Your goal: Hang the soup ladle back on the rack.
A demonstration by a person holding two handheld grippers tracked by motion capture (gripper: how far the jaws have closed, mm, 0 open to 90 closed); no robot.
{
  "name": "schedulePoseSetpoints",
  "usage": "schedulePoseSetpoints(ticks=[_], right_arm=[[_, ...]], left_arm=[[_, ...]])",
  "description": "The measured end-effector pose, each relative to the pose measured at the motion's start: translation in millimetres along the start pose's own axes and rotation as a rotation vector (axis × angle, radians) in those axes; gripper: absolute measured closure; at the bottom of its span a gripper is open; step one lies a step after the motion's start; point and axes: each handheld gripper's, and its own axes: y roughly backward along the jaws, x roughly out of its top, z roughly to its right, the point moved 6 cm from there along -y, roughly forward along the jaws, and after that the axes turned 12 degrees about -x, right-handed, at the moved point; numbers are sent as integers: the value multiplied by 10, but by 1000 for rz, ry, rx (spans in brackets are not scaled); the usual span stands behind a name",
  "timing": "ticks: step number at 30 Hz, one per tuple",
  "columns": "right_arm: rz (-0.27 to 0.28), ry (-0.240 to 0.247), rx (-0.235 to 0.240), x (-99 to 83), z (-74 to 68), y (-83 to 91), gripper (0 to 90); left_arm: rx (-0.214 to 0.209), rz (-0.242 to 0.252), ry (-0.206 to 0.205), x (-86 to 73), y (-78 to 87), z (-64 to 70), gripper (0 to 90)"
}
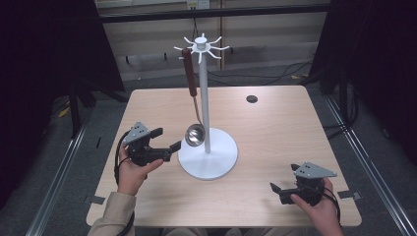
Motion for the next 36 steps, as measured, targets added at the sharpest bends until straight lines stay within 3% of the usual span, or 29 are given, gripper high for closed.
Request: schedulePoseSetpoints(ticks=[3,4,5,6,18,22,33,36], right_arm=[[2,4,0,3,-4,-3,29],[2,4,-1,5,-7,-2,29],[2,4,-1,5,-7,-2,29],[2,4,-1,6,-8,-1,28],[7,7,0,15,-8,0,29],[11,6,1,23,-11,3,29],[13,4,1,26,-10,9,29],[13,4,3,24,-11,7,29]], left_arm=[[6,-4,0,-28,-1,-12,104],[38,-9,2,-53,3,-27,104],[38,-9,2,-53,3,-27,104],[4,-2,4,-65,-2,-28,104],[23,-28,10,-188,4,-72,99],[12,-27,15,-222,0,-75,97],[27,-91,-14,-426,-35,-118,92],[20,-109,-3,-479,-45,-134,92]])
